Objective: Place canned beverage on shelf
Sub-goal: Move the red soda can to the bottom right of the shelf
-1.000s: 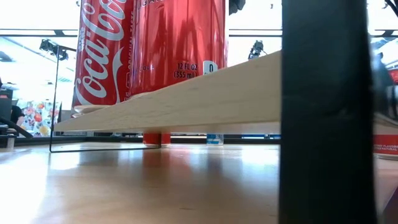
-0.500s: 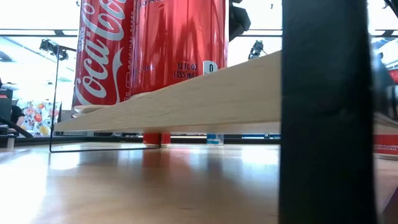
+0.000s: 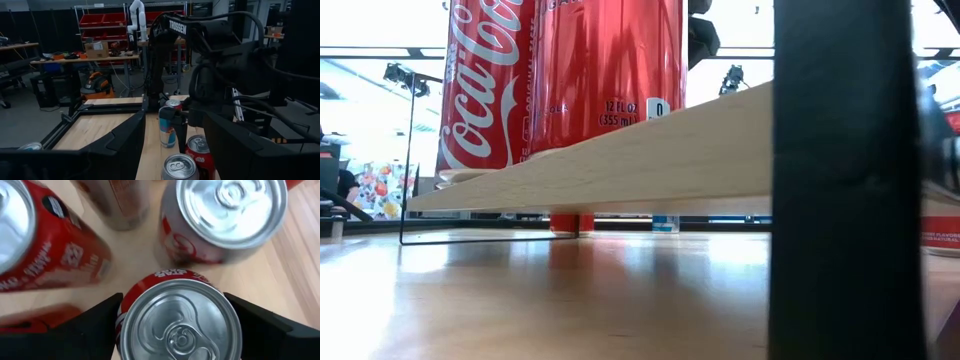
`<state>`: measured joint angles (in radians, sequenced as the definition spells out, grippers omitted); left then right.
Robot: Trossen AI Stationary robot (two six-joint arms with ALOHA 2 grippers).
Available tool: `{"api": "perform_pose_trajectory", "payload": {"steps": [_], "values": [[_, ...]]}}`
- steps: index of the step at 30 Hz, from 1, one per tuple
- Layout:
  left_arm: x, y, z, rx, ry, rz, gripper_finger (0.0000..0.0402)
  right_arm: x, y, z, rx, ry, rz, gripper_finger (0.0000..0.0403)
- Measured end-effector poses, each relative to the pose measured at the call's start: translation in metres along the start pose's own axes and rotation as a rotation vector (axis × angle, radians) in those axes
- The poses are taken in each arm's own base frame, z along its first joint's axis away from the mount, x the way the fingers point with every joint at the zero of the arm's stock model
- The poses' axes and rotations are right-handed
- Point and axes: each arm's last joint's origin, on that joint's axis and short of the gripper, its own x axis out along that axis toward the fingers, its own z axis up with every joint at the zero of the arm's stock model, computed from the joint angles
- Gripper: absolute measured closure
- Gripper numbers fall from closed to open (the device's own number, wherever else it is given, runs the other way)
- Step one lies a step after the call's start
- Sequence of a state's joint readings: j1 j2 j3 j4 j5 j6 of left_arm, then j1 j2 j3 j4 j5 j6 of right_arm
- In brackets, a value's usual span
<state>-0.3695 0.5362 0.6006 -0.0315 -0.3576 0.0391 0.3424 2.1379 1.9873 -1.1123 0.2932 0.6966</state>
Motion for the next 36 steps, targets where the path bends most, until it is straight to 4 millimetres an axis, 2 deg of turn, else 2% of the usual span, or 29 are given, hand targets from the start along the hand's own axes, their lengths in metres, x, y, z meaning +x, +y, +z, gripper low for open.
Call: {"api": "perform_pose_trajectory", "payload": {"steps": [6,36], "values": [[0.000,0.000,0.000,0.001,0.002,0.000,0.0191,-0.004,0.002,-0.009,-0.032,0.055,-0.013,0.0070],[0.000,0.000,0.000,-0.002,0.002,0.001,0.0191,-0.028,0.044,-0.058,-0.221,0.175,0.112,0.0069]]}}
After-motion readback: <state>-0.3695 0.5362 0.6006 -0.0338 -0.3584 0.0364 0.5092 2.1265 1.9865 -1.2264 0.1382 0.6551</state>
